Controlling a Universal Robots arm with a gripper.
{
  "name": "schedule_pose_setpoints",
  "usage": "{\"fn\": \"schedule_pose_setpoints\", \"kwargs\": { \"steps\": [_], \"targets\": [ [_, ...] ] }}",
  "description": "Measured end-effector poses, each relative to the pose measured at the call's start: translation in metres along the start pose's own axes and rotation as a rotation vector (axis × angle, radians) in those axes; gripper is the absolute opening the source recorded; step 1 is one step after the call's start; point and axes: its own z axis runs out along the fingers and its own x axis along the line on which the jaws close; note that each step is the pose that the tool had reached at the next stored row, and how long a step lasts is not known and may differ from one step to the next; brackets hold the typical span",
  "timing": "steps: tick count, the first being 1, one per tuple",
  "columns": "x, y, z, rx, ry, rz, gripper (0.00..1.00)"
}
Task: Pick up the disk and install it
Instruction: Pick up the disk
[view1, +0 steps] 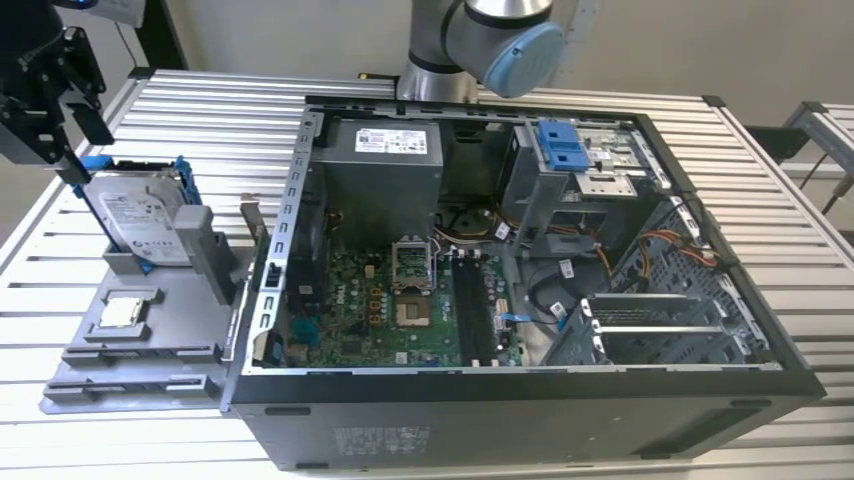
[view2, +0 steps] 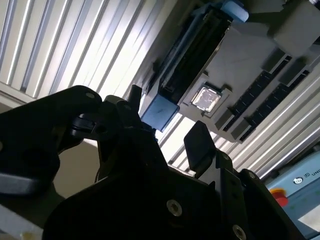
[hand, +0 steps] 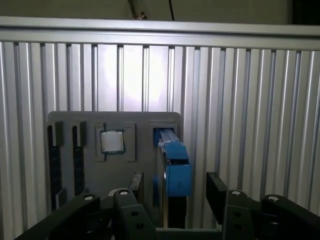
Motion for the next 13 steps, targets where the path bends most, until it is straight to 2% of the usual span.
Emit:
{"fn": "schedule_pose_setpoints", "kwargs": {
  "steps": [13],
  "targets": [
    [0.0004, 0.0016, 0.0235, -0.0003, 0.0000, -0.013, 1.00]
  ]
}}
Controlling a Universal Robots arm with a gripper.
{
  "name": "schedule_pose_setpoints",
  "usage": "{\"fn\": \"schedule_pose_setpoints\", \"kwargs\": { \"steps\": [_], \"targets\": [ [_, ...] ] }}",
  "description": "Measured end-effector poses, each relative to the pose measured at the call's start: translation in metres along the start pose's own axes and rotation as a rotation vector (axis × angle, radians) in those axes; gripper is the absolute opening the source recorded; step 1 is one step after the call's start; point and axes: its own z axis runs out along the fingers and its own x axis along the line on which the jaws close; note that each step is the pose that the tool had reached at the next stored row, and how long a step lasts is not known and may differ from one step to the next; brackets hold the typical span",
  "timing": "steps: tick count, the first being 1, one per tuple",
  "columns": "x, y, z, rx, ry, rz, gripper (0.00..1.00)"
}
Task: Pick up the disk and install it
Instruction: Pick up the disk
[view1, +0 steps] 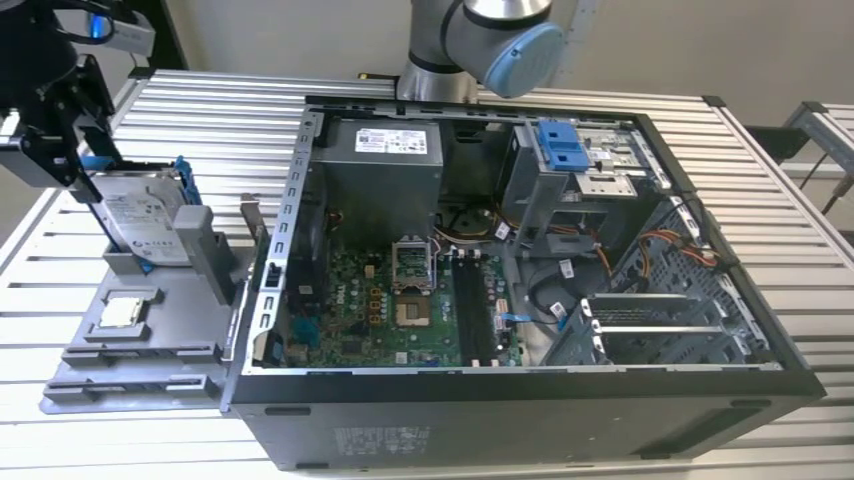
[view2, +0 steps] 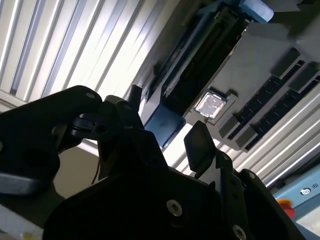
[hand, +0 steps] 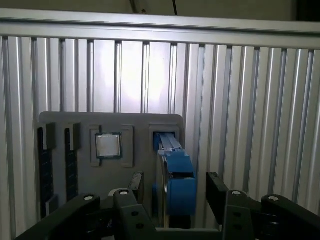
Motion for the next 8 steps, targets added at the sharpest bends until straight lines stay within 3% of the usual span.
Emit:
{"fn": "schedule_pose_setpoints", "kwargs": {
  "steps": [8],
  "targets": [
    [0.0002, 0.0005, 0.0145, -0.0001, 0.0000, -0.003, 1.00]
  ]
}}
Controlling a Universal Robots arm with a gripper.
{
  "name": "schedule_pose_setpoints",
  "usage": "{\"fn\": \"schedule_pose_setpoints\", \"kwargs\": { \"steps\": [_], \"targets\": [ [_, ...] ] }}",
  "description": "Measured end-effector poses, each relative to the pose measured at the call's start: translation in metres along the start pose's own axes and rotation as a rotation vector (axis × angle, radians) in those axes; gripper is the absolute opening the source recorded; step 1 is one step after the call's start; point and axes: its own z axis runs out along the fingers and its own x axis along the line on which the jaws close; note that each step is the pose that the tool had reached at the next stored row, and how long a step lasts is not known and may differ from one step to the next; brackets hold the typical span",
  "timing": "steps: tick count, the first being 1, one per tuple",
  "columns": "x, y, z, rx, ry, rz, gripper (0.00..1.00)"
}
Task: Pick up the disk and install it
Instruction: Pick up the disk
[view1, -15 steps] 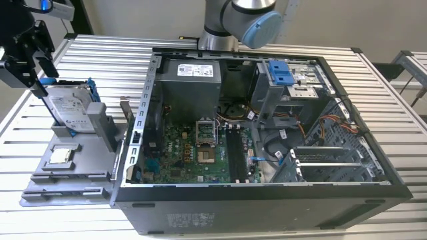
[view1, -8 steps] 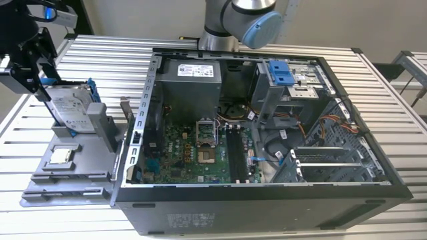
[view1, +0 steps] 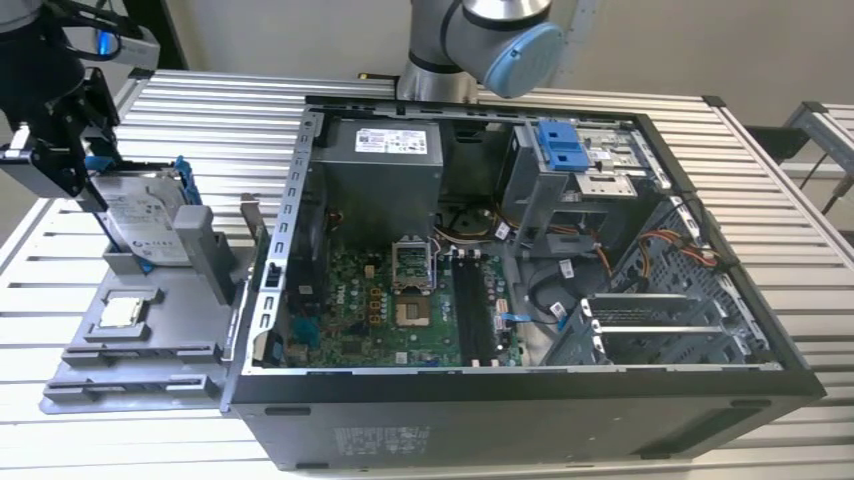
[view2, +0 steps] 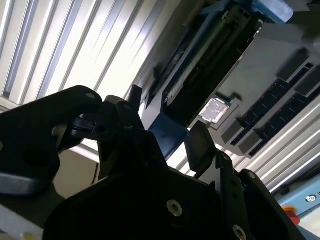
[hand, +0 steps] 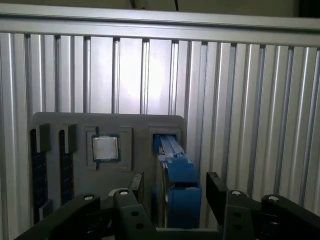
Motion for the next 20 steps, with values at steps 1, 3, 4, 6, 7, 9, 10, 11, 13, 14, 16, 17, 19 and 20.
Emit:
{"fn": "schedule_pose_setpoints", "kwargs": {
  "steps": [1, 3, 4, 6, 7, 9, 10, 11, 13, 14, 16, 17, 19, 20],
  "targets": [
    [0.0000, 0.0000, 0.0019, 0.0001, 0.0000, 0.000, 1.00],
    [0.0001, 0.0001, 0.0037, -0.0001, 0.0000, -0.001, 1.00],
    [0.0001, 0.0002, 0.0041, -0.0001, 0.0000, -0.001, 1.00],
    [0.0001, 0.0002, 0.0053, 0.0000, 0.0000, -0.001, 1.00],
    [0.0001, 0.0002, 0.0054, -0.0001, 0.0000, -0.001, 1.00],
    [0.0001, 0.0002, 0.0054, -0.0003, 0.0001, -0.001, 1.00],
    [0.0001, 0.0002, 0.0060, -0.0001, 0.0000, -0.001, 1.00],
    [0.0001, 0.0002, 0.0064, 0.0000, 0.0000, -0.001, 1.00],
    [0.0001, 0.0002, 0.0066, 0.0000, 0.0000, -0.001, 1.00],
    [0.0001, 0.0002, 0.0069, 0.0001, 0.0000, -0.001, 1.00],
    [0.0001, 0.0002, 0.0075, 0.0002, -0.0001, -0.001, 1.00],
    [0.0001, 0.0002, 0.0077, 0.0000, 0.0000, -0.001, 1.00],
    [0.0002, 0.0002, 0.0082, 0.0000, 0.0001, -0.001, 1.00],
    [0.0002, 0.0002, 0.0085, 0.0000, 0.0000, -0.001, 1.00]
  ]
}}
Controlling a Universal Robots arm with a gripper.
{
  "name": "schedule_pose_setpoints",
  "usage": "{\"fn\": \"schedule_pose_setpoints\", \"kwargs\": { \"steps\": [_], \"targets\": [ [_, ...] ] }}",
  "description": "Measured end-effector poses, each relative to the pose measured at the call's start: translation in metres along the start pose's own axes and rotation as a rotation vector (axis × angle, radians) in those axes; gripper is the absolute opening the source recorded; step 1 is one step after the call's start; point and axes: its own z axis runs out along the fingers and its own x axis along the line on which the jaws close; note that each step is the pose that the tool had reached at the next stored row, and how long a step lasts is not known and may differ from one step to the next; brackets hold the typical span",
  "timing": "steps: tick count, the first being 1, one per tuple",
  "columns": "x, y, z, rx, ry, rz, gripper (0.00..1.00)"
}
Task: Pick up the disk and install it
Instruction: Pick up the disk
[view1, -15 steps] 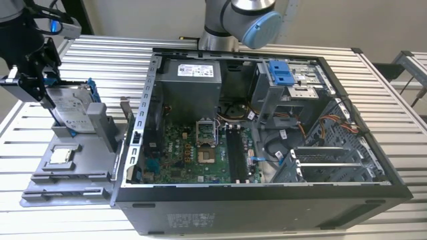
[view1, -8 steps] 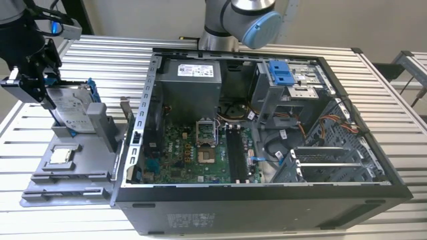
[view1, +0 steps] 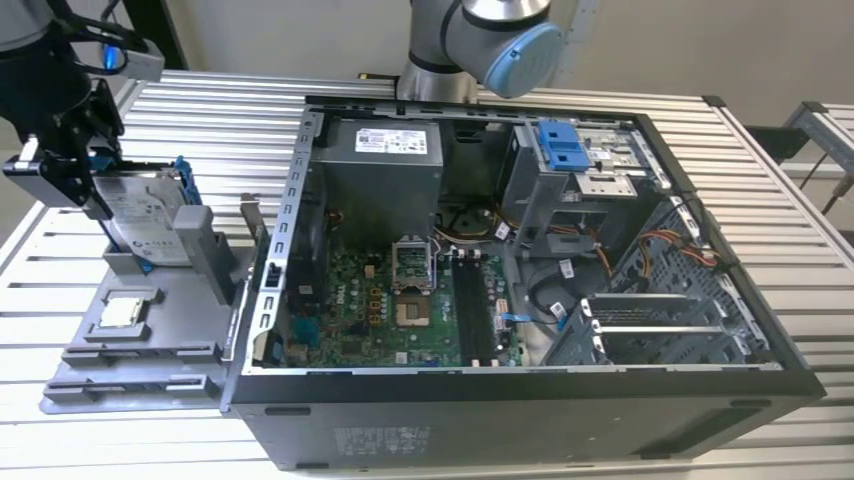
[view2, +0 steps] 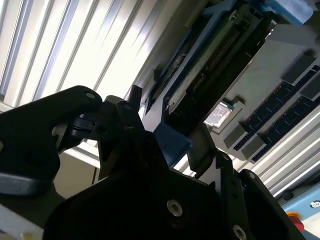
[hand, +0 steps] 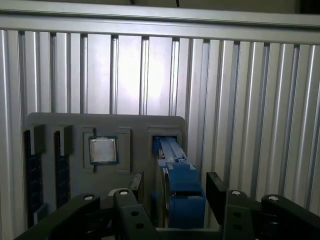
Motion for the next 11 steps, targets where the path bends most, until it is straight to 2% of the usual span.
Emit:
{"fn": "schedule_pose_setpoints", "kwargs": {
  "steps": [11],
  "targets": [
    [0.0000, 0.0000, 0.0015, 0.0000, 0.0000, 0.000, 1.00]
  ]
}}
